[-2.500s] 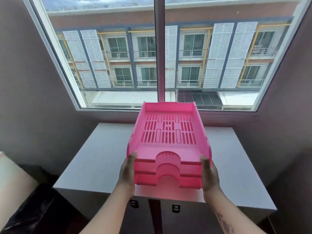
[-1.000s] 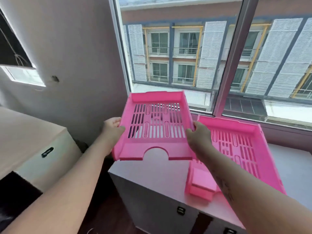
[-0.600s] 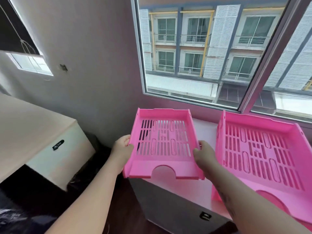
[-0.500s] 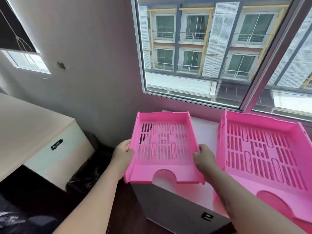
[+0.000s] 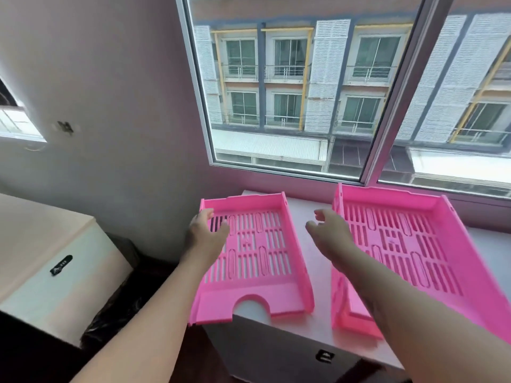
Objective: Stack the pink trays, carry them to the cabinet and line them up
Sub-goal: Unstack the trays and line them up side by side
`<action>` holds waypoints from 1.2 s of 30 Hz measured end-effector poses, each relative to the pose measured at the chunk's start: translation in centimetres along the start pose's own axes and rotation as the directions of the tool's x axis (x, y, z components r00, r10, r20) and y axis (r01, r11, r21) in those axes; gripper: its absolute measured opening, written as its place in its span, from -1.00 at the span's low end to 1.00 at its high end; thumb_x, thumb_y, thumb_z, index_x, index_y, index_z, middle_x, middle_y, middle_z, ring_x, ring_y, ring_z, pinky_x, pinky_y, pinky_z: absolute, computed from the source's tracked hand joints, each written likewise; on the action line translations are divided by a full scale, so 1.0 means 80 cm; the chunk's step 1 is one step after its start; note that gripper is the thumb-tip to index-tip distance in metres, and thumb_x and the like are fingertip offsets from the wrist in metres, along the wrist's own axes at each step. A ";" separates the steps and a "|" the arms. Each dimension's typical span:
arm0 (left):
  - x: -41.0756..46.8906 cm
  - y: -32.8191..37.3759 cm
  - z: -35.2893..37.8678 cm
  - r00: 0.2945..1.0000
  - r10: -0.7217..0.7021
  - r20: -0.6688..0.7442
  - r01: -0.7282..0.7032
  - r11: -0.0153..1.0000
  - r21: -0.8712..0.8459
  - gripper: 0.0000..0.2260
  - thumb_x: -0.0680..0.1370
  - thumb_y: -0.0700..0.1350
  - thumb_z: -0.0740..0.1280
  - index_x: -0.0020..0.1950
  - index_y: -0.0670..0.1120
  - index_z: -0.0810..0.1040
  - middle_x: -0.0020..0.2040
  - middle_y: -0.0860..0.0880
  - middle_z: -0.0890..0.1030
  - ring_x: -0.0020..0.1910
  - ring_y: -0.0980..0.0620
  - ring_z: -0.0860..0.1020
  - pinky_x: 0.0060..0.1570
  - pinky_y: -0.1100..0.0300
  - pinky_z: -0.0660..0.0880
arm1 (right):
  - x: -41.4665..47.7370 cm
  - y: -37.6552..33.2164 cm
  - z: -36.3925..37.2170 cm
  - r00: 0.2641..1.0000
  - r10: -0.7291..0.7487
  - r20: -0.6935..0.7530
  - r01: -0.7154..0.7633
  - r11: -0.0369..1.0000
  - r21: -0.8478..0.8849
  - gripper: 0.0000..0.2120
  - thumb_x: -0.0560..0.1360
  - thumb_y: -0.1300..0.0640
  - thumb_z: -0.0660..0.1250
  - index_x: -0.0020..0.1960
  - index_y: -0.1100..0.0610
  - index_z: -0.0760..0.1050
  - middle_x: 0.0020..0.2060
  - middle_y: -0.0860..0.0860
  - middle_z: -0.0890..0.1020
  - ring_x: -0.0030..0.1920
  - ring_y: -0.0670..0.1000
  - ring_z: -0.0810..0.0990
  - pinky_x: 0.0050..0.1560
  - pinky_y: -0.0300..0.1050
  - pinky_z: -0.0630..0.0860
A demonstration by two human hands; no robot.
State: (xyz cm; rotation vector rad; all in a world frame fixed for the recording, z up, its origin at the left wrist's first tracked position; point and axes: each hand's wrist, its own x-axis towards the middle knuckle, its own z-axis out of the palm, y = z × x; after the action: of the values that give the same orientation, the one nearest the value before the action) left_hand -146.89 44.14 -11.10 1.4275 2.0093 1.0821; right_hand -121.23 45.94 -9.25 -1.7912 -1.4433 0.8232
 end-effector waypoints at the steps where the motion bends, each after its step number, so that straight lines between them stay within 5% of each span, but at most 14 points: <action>1: 0.000 0.018 0.012 0.999 0.036 0.026 -0.036 0.999 0.000 -0.56 0.53 -0.05 0.35 0.38 -0.15 0.48 0.35 -0.13 0.56 0.32 -0.10 0.52 0.26 0.08 0.43 | 0.002 -0.001 -0.016 0.999 -0.012 -0.030 0.011 1.000 -0.006 -0.59 0.53 0.19 0.27 0.37 0.22 0.43 0.29 0.15 0.54 0.23 0.14 0.52 0.11 -0.10 0.42; 8: -0.036 0.129 0.119 0.948 0.171 0.269 -0.164 0.985 -0.049 -0.55 0.54 -0.05 0.36 0.40 -0.15 0.46 0.35 -0.13 0.56 0.29 -0.11 0.53 0.27 0.07 0.45 | 0.005 0.057 -0.147 0.974 0.011 -0.226 -0.045 0.988 -0.148 -0.67 0.53 0.18 0.28 0.27 0.23 0.50 0.15 0.14 0.62 -0.04 0.11 0.59 0.00 0.04 0.56; 11: -0.060 0.151 0.165 0.907 0.127 0.402 -0.108 0.992 -0.070 -0.49 0.55 -0.02 0.34 0.47 -0.14 0.39 0.44 -0.10 0.48 0.37 -0.09 0.47 0.35 0.00 0.42 | -0.004 0.104 -0.197 0.950 0.064 -0.305 -0.139 0.964 -0.229 -0.67 0.52 0.16 0.28 0.26 0.20 0.52 0.13 0.14 0.63 -0.11 0.11 0.54 -0.10 -0.11 0.43; 16: -0.098 0.161 0.218 0.843 0.037 0.536 -0.030 0.999 -0.021 -0.43 0.56 0.00 0.33 0.53 -0.15 0.31 0.50 -0.12 0.41 0.38 -0.11 0.46 0.26 0.11 0.39 | -0.036 0.182 -0.248 0.883 0.182 -0.433 -0.351 0.869 -0.350 -0.66 0.50 0.12 0.23 0.24 0.17 0.49 0.13 0.19 0.58 -0.02 0.21 0.55 -0.02 0.04 0.49; 18: -0.106 0.159 0.229 0.840 -0.005 0.543 -0.006 1.000 0.017 -0.52 0.57 -0.05 0.31 0.46 -0.19 0.38 0.41 -0.17 0.49 0.26 -0.13 0.52 0.11 0.15 0.38 | -0.044 0.202 -0.254 0.880 0.225 -0.420 -0.375 0.870 -0.321 -0.66 0.49 0.15 0.21 0.25 0.17 0.46 0.07 0.18 0.59 -0.15 0.17 0.52 -0.16 -0.02 0.45; 20: -0.108 0.158 0.232 0.850 -0.012 0.526 0.004 1.000 0.015 -0.77 0.56 -0.13 0.27 0.15 -0.21 0.54 0.08 -0.19 0.61 -0.10 -0.09 0.53 -0.10 0.13 0.40 | -0.045 0.211 -0.250 0.907 0.272 -0.322 -0.369 0.882 -0.294 -0.71 0.52 0.19 0.17 0.23 0.14 0.42 -0.07 0.13 0.59 -0.23 0.13 0.53 -0.26 -0.06 0.44; 22: -0.106 0.158 0.229 0.859 -0.008 0.511 -0.001 1.000 0.016 -0.89 0.55 -0.19 0.24 -0.16 -0.17 0.49 -0.25 -0.10 0.51 -0.35 -0.02 0.39 -0.30 0.15 0.34 | -0.045 0.213 -0.243 0.917 0.299 -0.263 -0.369 0.887 -0.277 -0.75 0.52 0.21 0.12 0.19 0.11 0.37 -0.09 0.13 0.58 -0.21 0.16 0.56 -0.25 -0.02 0.50; 29: -0.089 0.152 0.211 0.906 -0.035 0.423 0.010 0.998 0.061 -0.78 0.56 -0.23 0.21 0.00 -0.35 0.58 -0.19 -0.23 0.60 -0.28 -0.07 0.49 -0.25 0.02 0.53 | -0.042 0.201 -0.220 0.942 0.276 -0.189 -0.319 0.911 -0.261 -0.75 0.51 0.24 0.03 0.15 0.11 0.34 -0.06 0.14 0.57 -0.14 0.20 0.57 -0.13 0.08 0.56; 36: -0.103 0.211 0.223 0.910 0.089 0.405 -0.099 0.995 0.004 -0.81 0.50 -0.22 0.23 -0.30 -0.12 0.30 -0.34 -0.09 0.29 -0.37 -0.02 0.22 -0.35 0.13 0.15 | -0.040 0.205 -0.289 0.944 0.234 -0.233 -0.283 0.936 -0.209 -0.78 0.55 0.24 0.07 0.15 0.10 0.38 -0.09 0.11 0.56 -0.15 0.17 0.57 -0.13 0.06 0.58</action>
State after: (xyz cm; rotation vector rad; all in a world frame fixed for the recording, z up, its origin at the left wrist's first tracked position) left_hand -121.12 45.24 -8.79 1.6210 1.6756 0.7220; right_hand -93.93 37.61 -9.46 -2.2166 -1.2288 0.5863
